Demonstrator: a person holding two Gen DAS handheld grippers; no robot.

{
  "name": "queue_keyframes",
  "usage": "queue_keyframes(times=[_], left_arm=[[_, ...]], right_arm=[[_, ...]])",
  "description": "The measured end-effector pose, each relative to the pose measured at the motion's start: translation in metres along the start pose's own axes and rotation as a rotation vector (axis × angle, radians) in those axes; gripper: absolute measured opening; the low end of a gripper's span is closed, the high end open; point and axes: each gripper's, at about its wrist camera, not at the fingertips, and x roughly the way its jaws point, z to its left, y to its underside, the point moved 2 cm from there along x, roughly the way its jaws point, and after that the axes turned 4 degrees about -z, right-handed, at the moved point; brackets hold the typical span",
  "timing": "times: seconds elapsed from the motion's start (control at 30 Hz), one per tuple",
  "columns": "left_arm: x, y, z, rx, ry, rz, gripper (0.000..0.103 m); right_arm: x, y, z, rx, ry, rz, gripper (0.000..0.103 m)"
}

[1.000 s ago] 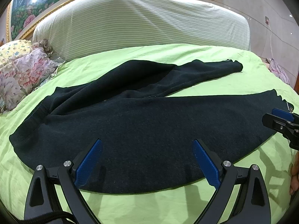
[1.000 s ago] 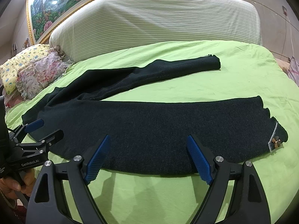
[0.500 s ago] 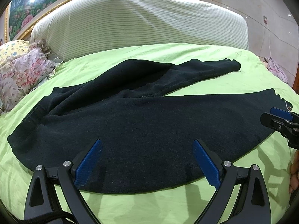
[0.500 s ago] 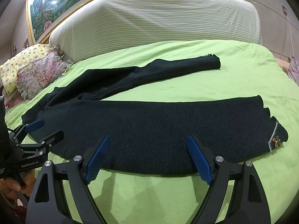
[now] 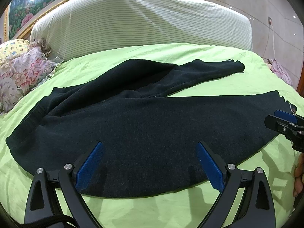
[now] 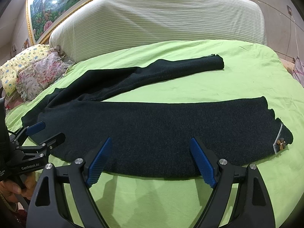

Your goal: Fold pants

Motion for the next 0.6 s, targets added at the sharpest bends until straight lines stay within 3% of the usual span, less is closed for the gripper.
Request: queue_keyframes(times=[0.37, 0.6], left_arm=[[-0.002, -0.018, 0.007, 0.026, 0.028, -0.007, 0.098], [0.013, -0.041, 0.007, 0.034, 0.125, 0.031, 0.098]], right_arm=[[-0.005, -0.017, -0.013, 0.094, -0.059, -0.024, 0.084], [0.005, -0.045, -0.022, 0.125, -0.083, -0.013, 0.084]])
